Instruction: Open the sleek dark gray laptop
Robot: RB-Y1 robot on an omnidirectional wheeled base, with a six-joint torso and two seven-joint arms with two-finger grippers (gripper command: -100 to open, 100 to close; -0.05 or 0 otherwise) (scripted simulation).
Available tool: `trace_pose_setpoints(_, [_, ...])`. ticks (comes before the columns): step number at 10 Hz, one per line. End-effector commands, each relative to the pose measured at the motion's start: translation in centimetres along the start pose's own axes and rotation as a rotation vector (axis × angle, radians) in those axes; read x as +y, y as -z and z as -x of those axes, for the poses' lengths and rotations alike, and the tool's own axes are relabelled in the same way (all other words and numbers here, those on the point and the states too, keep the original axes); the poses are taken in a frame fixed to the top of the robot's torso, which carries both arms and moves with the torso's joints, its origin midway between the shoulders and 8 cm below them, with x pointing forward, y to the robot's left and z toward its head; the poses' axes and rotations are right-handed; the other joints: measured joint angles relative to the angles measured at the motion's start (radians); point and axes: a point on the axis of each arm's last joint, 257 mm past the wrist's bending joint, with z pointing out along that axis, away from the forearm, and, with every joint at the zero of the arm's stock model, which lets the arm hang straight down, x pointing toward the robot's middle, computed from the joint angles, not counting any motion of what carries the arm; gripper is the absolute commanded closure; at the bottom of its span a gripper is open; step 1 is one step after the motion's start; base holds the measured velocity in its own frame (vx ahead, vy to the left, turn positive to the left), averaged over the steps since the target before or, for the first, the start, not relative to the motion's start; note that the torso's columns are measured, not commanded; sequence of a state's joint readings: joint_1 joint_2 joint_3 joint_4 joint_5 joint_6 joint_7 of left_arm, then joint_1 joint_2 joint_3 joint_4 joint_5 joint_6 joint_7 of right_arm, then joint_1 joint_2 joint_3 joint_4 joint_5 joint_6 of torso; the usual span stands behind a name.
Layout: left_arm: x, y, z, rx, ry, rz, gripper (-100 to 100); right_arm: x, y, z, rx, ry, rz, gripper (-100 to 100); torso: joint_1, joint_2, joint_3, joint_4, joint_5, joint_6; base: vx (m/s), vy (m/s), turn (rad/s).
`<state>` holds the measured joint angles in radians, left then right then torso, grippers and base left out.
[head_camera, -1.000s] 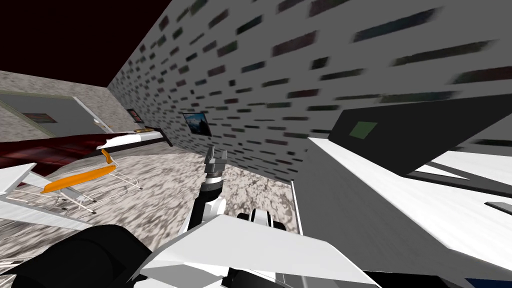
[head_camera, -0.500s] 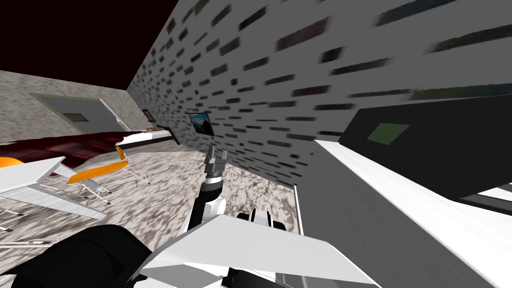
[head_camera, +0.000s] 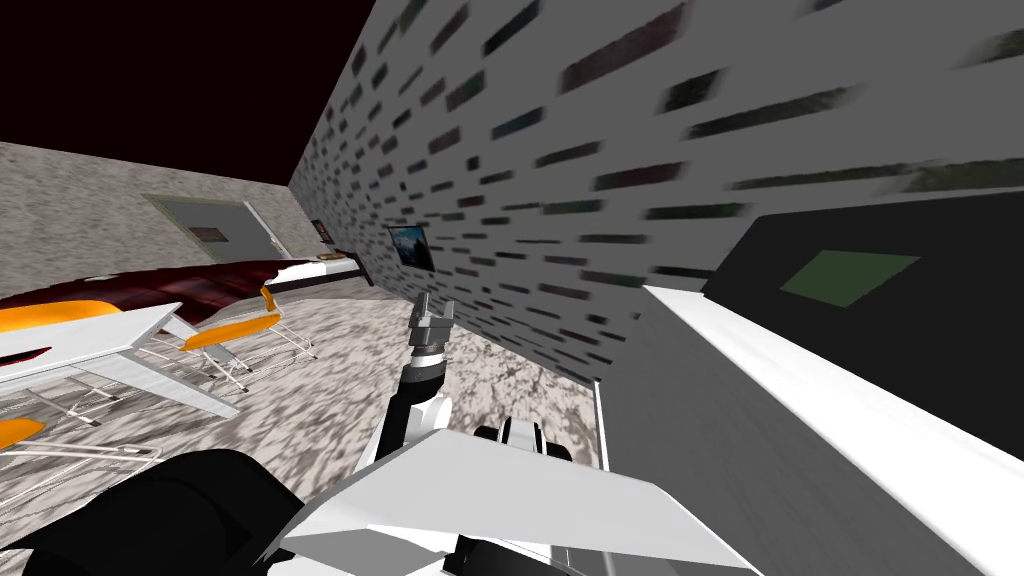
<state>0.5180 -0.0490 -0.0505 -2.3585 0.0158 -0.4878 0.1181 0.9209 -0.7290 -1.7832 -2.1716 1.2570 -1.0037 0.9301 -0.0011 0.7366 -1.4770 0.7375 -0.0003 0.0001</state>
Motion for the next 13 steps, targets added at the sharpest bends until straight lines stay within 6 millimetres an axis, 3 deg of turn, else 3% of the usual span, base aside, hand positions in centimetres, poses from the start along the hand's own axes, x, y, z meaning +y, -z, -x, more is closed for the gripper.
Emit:
trace_pose_setpoints(1, [0.0,0.0,0.0,0.000,0.000,0.000,0,-0.5,0.9,-1.8,0.045,0.115,0.037,-100,0.001,0.002,0.001,0.001,0.000,0.000,0.061,-0.050,0.097])
trace_pose_setpoints(2, [0.0,0.0,0.0,0.000,0.000,0.000,0,-0.9,1.2,-2.6,0.061,0.160,0.050,-100,0.002,0.003,0.002,0.001,0.001,0.000,0.071,-0.046,0.101])
trace_pose_setpoints(5, [0.0,0.0,0.0,0.000,0.000,0.000,0,-0.7,0.9,-2.4,0.054,0.136,0.045,-100,0.001,-0.001,0.000,0.000,0.000,0.000,0.069,-0.029,0.022])
trace_pose_setpoints(6, [0.0,0.0,0.0,0.000,0.000,0.000,0,-0.7,0.9,-2.4,0.054,0.135,0.045,100,0.002,0.001,0.000,0.000,0.000,0.000,0.009,-0.004,0.000])
trace_pose_setpoints(13, [0.0,0.0,0.0,0.000,0.000,0.000,0,1.4,0.4,-4.1,0.035,-0.178,0.004,100,-0.002,0.002,0.002,0.001,-0.003,0.001,-0.018,-0.034,-0.019])
